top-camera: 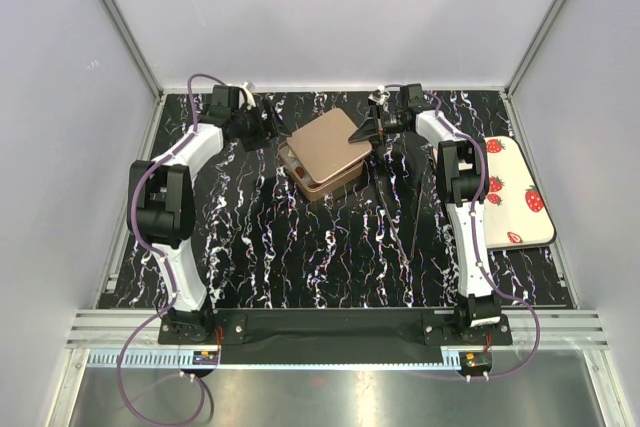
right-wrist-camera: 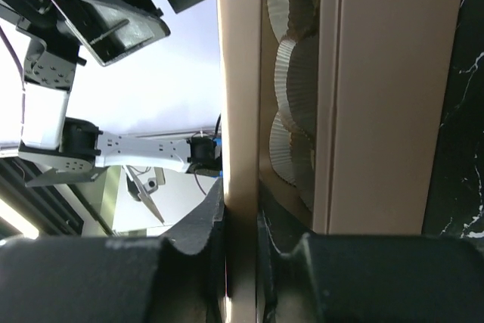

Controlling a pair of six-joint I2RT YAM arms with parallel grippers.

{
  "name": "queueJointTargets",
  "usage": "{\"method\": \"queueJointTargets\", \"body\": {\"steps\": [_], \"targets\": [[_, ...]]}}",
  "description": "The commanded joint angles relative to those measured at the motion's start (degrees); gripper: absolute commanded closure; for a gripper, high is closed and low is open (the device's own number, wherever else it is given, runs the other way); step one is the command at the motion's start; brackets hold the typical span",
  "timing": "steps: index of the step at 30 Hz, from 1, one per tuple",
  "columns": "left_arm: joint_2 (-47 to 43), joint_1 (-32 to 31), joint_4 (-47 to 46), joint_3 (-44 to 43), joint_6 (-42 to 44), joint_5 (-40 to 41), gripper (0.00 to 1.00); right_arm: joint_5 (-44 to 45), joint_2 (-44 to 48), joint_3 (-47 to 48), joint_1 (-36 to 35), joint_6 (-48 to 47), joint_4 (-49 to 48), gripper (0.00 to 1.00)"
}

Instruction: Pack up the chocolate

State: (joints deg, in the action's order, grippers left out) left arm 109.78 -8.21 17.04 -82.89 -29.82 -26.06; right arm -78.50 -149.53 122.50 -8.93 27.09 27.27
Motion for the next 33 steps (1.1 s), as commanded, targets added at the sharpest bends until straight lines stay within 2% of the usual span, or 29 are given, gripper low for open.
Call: {"method": "queueJointTargets", "body": {"steps": [1, 4, 15, 19, 33], "targets": [[0.61, -0.32, -2.1, -1.66, 1.26, 0.84, 0.16, 1.51, 1.96, -1.9, 0.23, -3.1, 2.36, 0.82], [0.53, -0.49, -2.01, -1.66, 1.35, 1.01, 0.16, 1.24, 1.44, -2.0, 0.14, -1.87, 1.65, 0.81], [1.93, -1.02, -2.1, -1.84, 1.17, 1.37, 0.16, 2.91, 0.74, -2.27, 0.14, -2.92, 3.13, 0.67], [1.93, -1.02, -1.92, -1.48, 1.61, 1.72, 0.16, 4.32, 0.65, -1.56, 0.4, -5.73, 6.13, 0.49], [1.93, -1.11, -1.48, -1.66, 2.05, 2.33, 0.16, 14.78, 4.08, -0.95, 2.42, -9.16, 10.7, 0.5]]}}
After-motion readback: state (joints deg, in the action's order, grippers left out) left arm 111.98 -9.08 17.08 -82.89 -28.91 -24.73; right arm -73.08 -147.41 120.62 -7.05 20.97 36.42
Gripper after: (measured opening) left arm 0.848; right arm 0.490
